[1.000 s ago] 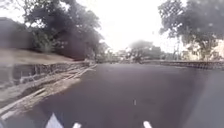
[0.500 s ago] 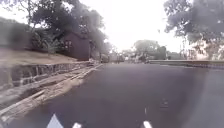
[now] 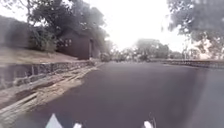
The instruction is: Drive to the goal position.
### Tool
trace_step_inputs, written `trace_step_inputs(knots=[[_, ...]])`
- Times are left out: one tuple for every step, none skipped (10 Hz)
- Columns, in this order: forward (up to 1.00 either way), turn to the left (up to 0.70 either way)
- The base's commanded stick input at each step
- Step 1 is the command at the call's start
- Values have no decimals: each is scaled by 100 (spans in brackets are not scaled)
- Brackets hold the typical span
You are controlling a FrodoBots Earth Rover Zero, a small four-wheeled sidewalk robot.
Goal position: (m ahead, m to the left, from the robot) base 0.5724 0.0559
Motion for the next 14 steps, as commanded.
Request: trace_step_inputs(knots=[[38, 0], [35, 0], [32, 0], [29, 0], [26, 0], [22, 0], [17, 0], [12, 0], [8, 0], [3, 0], [0, 0], [0, 0], [0, 0], [0, 0]])
